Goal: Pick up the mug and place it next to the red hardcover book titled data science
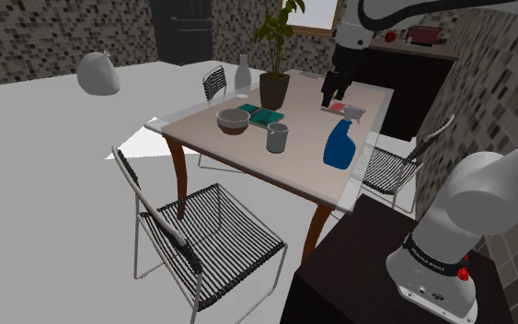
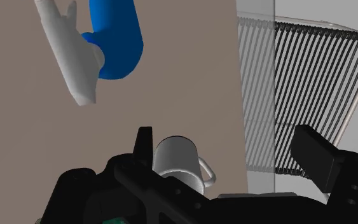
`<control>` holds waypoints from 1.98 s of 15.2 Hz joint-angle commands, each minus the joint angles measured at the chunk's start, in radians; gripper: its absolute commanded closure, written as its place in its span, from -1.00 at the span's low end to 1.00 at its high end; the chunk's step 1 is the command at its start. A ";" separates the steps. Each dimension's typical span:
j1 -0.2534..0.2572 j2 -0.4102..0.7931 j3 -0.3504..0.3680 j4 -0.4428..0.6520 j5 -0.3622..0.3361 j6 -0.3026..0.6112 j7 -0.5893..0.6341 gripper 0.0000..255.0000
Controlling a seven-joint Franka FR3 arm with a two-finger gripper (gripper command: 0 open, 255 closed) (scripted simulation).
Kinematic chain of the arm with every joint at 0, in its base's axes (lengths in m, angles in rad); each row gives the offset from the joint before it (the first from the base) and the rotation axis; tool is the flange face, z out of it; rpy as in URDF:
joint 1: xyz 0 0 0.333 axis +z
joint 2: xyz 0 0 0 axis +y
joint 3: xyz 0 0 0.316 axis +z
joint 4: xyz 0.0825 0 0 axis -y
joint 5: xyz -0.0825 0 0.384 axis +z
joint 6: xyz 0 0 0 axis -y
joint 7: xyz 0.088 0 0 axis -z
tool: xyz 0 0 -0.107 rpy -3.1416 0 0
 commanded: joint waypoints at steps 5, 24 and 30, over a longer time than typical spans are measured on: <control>0.004 0.222 -0.047 0.070 0.034 0.144 -0.042 -1.00; -0.021 0.798 -0.087 0.394 0.221 0.352 -0.183 -1.00; -0.022 0.816 -0.084 0.383 0.227 0.381 -0.187 -1.00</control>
